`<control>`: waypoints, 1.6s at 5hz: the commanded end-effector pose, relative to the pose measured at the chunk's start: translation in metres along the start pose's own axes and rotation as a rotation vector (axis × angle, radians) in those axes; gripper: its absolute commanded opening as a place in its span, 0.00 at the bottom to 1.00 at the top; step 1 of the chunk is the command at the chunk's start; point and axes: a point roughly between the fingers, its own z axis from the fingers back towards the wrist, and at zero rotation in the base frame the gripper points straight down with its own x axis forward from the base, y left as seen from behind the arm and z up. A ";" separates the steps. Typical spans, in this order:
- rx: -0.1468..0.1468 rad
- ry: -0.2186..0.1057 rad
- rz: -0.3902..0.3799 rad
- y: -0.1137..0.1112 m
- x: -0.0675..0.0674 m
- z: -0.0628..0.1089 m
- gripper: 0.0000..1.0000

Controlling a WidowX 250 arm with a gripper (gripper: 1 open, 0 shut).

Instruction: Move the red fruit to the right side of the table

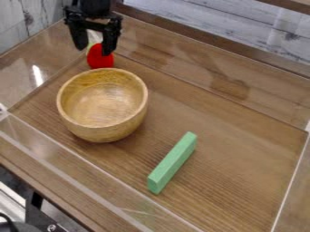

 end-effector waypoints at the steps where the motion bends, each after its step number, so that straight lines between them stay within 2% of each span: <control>1: 0.017 -0.070 -0.022 -0.003 0.010 0.031 1.00; 2: 0.020 -0.065 -0.070 -0.006 -0.001 0.019 1.00; 3: 0.024 -0.083 -0.091 -0.002 -0.005 0.014 1.00; 5: 0.025 -0.124 -0.120 -0.034 -0.002 0.007 1.00; 7: 0.027 -0.135 -0.104 -0.002 0.008 0.015 1.00; 8: 0.034 -0.130 -0.087 0.018 0.014 0.014 1.00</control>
